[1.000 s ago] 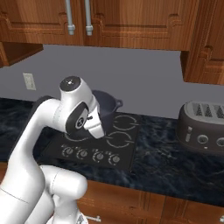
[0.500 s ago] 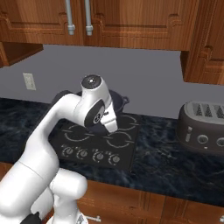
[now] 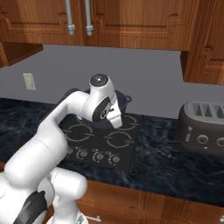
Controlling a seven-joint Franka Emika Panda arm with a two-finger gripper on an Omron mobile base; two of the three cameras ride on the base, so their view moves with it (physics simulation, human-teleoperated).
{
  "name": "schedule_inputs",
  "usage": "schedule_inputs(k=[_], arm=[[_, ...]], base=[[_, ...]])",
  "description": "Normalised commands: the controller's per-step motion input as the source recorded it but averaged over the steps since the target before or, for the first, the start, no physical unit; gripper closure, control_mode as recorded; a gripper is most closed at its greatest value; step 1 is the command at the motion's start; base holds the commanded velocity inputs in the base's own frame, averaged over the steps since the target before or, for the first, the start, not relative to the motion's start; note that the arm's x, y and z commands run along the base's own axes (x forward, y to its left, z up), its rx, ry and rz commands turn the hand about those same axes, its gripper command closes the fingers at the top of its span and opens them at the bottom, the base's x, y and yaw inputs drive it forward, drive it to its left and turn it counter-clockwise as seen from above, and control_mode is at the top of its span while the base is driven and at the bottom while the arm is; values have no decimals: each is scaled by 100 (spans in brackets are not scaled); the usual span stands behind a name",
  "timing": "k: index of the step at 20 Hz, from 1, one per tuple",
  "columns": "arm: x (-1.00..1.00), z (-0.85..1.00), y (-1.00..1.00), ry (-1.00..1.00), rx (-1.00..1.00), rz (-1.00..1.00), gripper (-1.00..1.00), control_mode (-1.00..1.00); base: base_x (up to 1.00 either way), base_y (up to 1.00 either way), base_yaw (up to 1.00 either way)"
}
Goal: Pick the kettle from the cabinet and place it on a stove burner. Then pick the pot from the counter and place it on another stove burner. Finally, turn both burners on.
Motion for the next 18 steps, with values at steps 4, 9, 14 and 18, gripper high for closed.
schedule_inputs(k=[4,9,14,18], arm=[[52,-29,-7,0,-1,-4,100,-100],[41,-32,-19,-1,-1,-1,100,-100],[41,-18,-26,0,0,0,100,-100],[45,-14,-18,0,0,0,100,-100]], base=[[0,0,0],[0,0,0],[0,0,0],[0,0,0]])
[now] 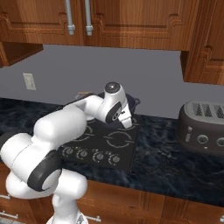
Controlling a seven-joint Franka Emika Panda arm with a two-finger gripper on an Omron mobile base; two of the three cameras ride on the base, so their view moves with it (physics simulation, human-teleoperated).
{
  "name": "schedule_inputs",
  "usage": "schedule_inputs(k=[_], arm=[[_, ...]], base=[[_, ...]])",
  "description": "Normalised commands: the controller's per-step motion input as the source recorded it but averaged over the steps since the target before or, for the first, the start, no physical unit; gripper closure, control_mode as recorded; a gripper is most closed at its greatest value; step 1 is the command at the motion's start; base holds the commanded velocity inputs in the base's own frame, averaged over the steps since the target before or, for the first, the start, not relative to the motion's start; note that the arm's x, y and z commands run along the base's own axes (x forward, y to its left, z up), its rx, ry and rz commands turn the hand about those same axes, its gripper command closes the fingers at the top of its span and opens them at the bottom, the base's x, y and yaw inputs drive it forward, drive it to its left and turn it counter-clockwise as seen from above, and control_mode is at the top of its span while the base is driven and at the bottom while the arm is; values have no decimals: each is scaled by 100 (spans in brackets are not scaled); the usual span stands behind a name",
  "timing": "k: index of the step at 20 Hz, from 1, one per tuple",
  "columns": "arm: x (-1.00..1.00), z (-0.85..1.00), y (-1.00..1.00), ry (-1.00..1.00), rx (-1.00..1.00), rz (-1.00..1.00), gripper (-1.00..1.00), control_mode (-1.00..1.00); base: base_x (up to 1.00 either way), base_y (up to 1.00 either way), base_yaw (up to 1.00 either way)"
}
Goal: Pick the kettle from the cabinet and place it on a stove burner. Then pick the pot from the counter and place it on another stove burner. Finally, turn both burners on.
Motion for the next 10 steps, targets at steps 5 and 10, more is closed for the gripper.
schedule_inputs(k=[5,10], arm=[[41,-10,-15,0,0,0,100,-100],[31,-16,-14,0,0,0,100,-100]], base=[[0,0,0],[0,0,0]])
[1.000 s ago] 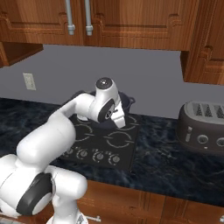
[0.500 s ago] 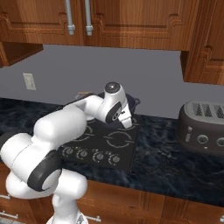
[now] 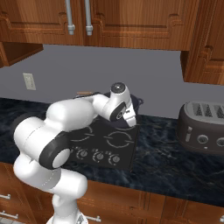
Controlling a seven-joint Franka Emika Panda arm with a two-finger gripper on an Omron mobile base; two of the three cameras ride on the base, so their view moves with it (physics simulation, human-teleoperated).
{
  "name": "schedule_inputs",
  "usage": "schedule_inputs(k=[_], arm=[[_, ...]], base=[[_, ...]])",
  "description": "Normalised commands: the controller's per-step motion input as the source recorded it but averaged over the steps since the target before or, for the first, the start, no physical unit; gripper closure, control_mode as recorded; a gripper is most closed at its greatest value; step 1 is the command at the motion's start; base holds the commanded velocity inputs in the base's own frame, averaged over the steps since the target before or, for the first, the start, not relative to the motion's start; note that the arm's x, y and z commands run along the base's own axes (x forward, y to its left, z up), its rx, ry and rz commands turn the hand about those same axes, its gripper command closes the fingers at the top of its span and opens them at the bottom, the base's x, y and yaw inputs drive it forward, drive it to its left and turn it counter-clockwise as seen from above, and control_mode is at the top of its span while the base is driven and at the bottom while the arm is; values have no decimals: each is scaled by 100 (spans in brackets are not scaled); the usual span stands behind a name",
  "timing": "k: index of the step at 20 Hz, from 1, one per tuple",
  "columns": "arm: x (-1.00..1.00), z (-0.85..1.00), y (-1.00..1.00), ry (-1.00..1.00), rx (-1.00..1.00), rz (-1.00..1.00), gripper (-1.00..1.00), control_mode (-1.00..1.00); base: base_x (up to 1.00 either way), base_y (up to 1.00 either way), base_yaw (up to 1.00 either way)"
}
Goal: Pick the kettle from the cabinet and place it on a stove burner. Then pick the pot from the counter and place it on another stove burner. Finally, turn both burners on.
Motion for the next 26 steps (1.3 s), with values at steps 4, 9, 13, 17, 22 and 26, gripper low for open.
schedule_inputs(k=[4,9,13,17,22,26], arm=[[25,-16,-4,0,0,0,100,-100],[20,-14,0,1,0,0,100,-100],[25,-20,0,0,0,0,100,-100],[22,-19,0,0,0,0,100,-100],[20,-13,-5,0,0,0,100,-100],[21,-11,-15,0,0,0,100,-100]], base=[[0,0,0],[0,0,0],[0,0,0],[0,0,0],[0,0,0],[0,0,0]])
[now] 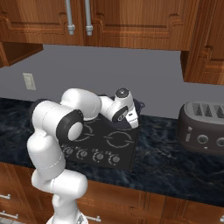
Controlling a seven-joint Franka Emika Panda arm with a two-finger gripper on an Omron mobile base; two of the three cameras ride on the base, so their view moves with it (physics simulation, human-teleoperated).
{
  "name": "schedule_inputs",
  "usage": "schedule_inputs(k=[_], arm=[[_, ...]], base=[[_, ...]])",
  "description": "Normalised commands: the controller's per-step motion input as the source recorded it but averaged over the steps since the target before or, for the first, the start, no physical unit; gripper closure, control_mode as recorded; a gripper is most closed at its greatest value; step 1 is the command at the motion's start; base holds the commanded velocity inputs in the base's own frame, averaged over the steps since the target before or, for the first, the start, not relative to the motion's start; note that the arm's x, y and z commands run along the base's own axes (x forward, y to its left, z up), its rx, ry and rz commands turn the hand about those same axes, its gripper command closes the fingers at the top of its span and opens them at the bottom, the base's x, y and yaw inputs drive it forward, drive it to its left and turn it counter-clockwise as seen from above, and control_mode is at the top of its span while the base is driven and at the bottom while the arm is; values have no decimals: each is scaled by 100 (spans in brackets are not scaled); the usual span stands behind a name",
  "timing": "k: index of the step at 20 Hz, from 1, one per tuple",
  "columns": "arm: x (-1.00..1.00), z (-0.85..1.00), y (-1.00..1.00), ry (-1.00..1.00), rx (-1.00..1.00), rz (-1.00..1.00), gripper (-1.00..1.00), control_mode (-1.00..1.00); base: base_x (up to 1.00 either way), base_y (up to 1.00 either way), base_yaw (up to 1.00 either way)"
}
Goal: Pick the kettle from the cabinet and place it on a stove burner. Then pick the pot from the counter and place it on another stove burner. Finally, turn both burners on.
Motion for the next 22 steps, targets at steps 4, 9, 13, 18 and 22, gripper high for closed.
schedule_inputs(k=[4,9,13,18,22], arm=[[21,-11,-19,0,0,0,100,-100],[25,-11,-14,0,0,0,100,-100],[25,-9,-4,0,0,0,100,-100],[24,-4,0,0,0,0,100,-100],[20,-11,0,0,0,0,100,-100]], base=[[0,0,0],[0,0,0],[0,0,0],[0,0,0],[0,0,0]])
